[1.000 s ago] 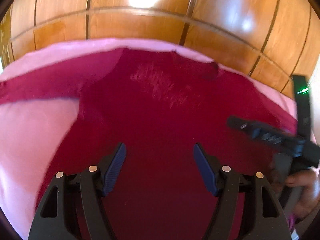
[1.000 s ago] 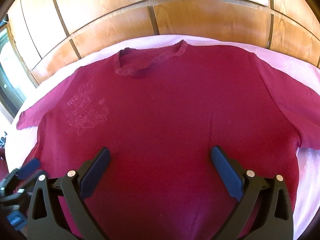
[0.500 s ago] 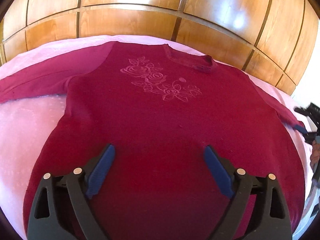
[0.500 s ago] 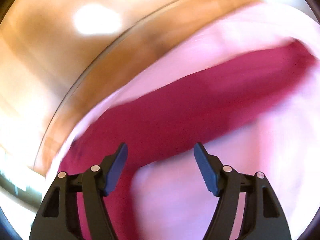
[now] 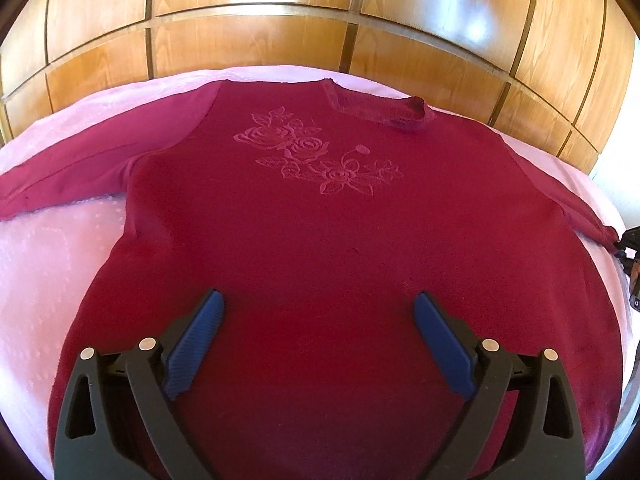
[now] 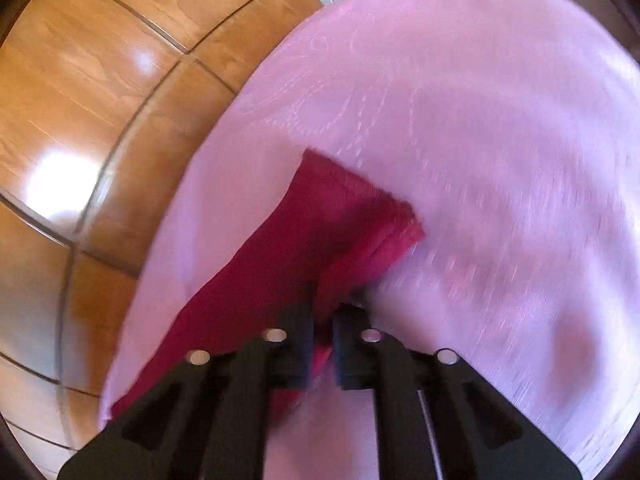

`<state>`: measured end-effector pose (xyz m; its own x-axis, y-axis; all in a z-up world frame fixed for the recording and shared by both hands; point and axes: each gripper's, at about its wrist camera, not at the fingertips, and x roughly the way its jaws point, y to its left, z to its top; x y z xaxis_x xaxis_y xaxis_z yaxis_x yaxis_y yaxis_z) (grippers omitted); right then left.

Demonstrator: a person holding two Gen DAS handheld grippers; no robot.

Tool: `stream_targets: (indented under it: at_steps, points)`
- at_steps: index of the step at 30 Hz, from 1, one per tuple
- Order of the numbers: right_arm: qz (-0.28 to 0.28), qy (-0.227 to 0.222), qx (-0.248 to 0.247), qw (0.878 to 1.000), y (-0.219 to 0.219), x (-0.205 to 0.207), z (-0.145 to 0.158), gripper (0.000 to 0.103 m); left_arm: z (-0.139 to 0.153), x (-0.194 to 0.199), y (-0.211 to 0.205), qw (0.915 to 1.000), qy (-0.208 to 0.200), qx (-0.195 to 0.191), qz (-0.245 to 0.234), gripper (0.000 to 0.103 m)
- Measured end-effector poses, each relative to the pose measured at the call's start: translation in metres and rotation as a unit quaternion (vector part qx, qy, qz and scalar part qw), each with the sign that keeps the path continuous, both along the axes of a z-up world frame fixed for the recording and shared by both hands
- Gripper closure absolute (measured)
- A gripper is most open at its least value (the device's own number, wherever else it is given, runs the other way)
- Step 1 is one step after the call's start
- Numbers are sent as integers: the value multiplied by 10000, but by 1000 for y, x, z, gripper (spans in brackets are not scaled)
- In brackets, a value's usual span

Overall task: Fold small clothes
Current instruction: 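Grasp the sleeve cuff with the right gripper and fold it across the body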

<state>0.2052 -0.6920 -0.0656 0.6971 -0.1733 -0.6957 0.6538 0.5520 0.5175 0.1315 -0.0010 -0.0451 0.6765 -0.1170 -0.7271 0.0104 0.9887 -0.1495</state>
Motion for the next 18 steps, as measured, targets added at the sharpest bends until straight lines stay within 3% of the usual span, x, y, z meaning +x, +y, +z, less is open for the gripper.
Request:
stream_targets:
  at_steps: [4,9,14,18]
  points:
    - [10,171,-333,9993,6,5,15,98,0,0,0,10000,3,-2,-16,7]
    - [909,-715,-457,9922,56,9,68,98,0,-1,1,10000,-10,-48,-38,7]
    - [2186,-1247,-612,9659,144,33,112,98,0,-3,4,9999,-38,-105,-69,7]
    - [3238,-1478,-503,9332,244,61,122,98,1,-4,5,9999,-50,-132,-88,7]
